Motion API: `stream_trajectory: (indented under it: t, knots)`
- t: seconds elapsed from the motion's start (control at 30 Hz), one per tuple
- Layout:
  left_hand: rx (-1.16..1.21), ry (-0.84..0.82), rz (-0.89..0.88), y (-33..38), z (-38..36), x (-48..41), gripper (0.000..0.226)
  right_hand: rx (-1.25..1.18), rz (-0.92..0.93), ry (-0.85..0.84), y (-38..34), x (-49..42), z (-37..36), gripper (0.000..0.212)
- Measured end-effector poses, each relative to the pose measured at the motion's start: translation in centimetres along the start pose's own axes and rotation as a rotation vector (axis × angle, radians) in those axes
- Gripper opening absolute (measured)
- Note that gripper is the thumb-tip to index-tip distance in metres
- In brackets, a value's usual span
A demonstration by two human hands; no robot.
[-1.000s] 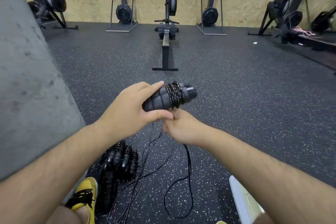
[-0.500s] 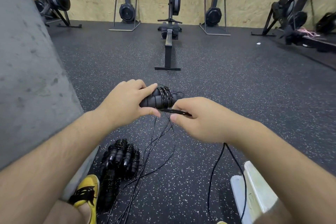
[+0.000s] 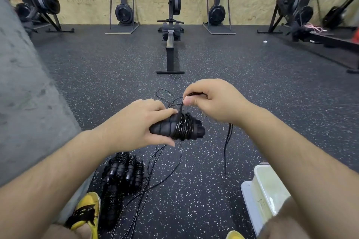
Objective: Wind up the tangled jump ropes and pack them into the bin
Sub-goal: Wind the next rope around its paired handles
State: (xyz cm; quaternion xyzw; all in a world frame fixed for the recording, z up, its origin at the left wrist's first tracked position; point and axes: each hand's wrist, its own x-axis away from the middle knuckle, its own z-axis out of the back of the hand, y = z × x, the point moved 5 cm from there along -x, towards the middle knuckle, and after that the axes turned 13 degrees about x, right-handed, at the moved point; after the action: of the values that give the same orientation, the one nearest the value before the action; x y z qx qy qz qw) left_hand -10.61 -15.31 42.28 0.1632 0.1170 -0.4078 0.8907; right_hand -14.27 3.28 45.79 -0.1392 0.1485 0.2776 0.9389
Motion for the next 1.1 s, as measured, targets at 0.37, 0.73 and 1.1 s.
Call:
stream_trajectory:
  t: [0.37, 0.73, 1.1]
  knots:
    - [0.382, 0.11, 0.175, 2.4, 1.8, 0.4, 0.076, -0.621, -0.05, -0.215, -0.1, 0.3, -3.8, 0.01]
    - [0.104, 0.09, 0.309, -3.4, 1.9, 1.0, 0.102, -0.271, -0.076, -0.348, -5.7, 1.1, -8.9, 0.018]
    - [-0.02, 0.018, 0.346, -4.4, 2.1, 0.9, 0.12, -0.185, -0.092, -0.382, -6.4, 1.7, -5.7, 0.032]
